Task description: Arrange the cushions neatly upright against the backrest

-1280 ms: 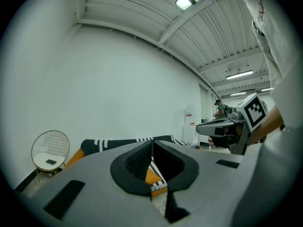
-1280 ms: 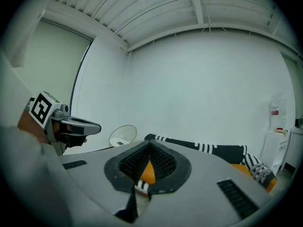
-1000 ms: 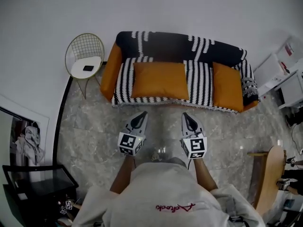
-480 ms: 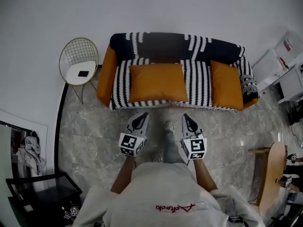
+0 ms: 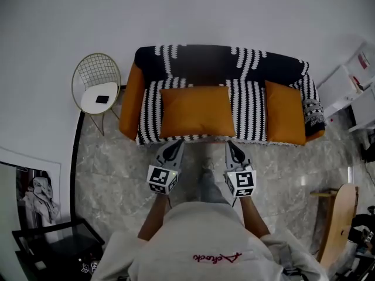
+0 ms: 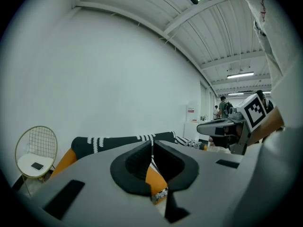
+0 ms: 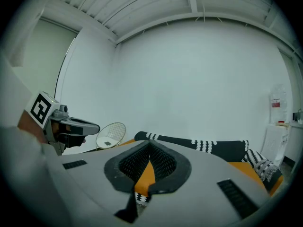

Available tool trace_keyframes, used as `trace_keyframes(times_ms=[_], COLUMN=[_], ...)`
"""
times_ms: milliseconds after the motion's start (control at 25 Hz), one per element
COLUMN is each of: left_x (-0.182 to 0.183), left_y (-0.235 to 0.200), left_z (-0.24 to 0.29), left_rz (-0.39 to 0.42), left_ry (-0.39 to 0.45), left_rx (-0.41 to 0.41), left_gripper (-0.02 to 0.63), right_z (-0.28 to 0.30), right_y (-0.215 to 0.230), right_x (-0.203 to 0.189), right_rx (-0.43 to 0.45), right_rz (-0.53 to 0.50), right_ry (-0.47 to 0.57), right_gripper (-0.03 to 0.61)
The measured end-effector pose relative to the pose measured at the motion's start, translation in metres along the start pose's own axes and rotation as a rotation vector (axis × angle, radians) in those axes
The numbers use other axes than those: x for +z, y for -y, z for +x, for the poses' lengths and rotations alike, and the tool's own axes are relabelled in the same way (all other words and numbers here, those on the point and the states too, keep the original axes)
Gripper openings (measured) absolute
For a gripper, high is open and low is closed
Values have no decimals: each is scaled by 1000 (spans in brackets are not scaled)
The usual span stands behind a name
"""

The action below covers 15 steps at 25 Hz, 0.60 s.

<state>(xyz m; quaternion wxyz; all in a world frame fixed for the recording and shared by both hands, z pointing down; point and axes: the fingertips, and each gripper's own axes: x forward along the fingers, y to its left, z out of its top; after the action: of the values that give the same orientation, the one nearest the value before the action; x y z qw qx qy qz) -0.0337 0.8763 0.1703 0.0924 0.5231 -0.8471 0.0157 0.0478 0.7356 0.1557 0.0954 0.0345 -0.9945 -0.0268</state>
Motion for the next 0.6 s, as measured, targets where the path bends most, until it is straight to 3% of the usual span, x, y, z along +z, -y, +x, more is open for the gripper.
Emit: trace_keyframes(times_ms=[600], left_x=[25], left_y=[-58], left_z=[138], left_rz=[-3], left_ry=[-59], left_rx=[32], left_gripper=[38], right_z=[118], right_y=[103], right_x=[3], right_rx=[13], right_rz=[39], right_ry=[-42], right_gripper=[28])
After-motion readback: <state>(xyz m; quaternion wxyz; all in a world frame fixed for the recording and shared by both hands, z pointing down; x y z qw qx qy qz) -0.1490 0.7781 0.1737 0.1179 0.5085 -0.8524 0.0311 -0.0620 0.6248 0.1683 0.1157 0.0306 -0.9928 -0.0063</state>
